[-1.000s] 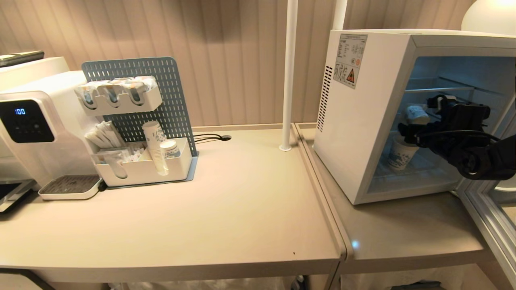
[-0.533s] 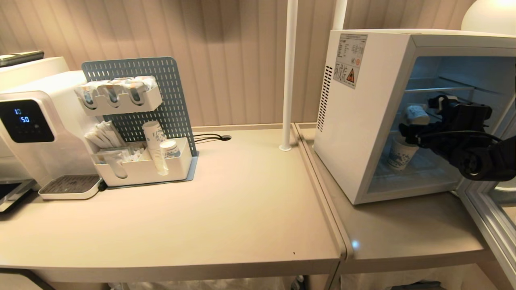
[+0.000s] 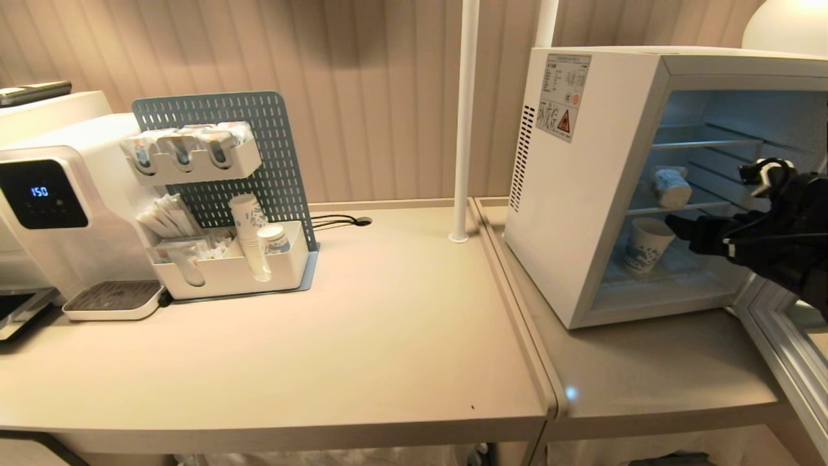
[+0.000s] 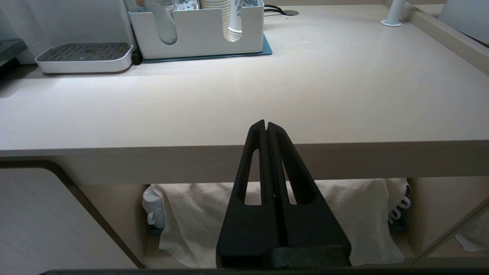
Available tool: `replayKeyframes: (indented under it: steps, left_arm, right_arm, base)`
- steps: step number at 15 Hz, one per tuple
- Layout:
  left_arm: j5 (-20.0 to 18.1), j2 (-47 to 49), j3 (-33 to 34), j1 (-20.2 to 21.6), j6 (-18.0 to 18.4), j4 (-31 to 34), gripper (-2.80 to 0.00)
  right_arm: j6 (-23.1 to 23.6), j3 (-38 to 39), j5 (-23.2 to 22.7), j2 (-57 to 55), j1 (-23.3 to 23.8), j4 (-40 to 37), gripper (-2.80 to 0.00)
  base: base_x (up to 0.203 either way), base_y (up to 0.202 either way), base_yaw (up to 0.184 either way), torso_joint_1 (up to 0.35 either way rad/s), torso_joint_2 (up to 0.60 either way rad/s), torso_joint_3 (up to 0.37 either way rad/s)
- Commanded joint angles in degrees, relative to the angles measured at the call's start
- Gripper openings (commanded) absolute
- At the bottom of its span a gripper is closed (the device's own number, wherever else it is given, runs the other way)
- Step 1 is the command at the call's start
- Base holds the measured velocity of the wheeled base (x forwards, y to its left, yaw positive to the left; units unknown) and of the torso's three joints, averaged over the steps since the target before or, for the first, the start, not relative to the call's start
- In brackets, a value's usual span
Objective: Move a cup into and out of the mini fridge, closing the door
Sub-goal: Put the yoghurt in the freezer, then close the freezer door
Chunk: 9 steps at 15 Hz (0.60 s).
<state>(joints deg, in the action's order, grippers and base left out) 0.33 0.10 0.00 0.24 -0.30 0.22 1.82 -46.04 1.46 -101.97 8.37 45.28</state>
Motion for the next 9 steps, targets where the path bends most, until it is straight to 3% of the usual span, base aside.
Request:
replayKeyframes:
  steps: [1, 5, 9]
  left_arm:
    - [0.0, 0.0, 0.1, 0.0, 0.0, 0.0, -2.8]
    - [0.0, 0.0, 0.1, 0.0, -0.1, 0.0, -2.8]
    - [0.0, 0.0, 0.1, 0.0, -0.1, 0.0, -2.8]
  right_arm:
    - [-0.1, 7.6, -2.8, 14.2, 0.2, 0.7, 0.0]
    - [0.0, 18.8, -15.3, 31.6, 2.3, -5.1, 0.0]
    - [0.3, 23.0, -31.9, 50.3, 7.6, -21.5, 0.0]
  base:
    - [0.0, 0.0, 0.0, 0.0, 0.0, 0.0]
    - [0.0, 0.0, 0.0, 0.0, 0.0, 0.0]
    - [0.0, 0.0, 0.0, 0.0, 0.0, 0.0]
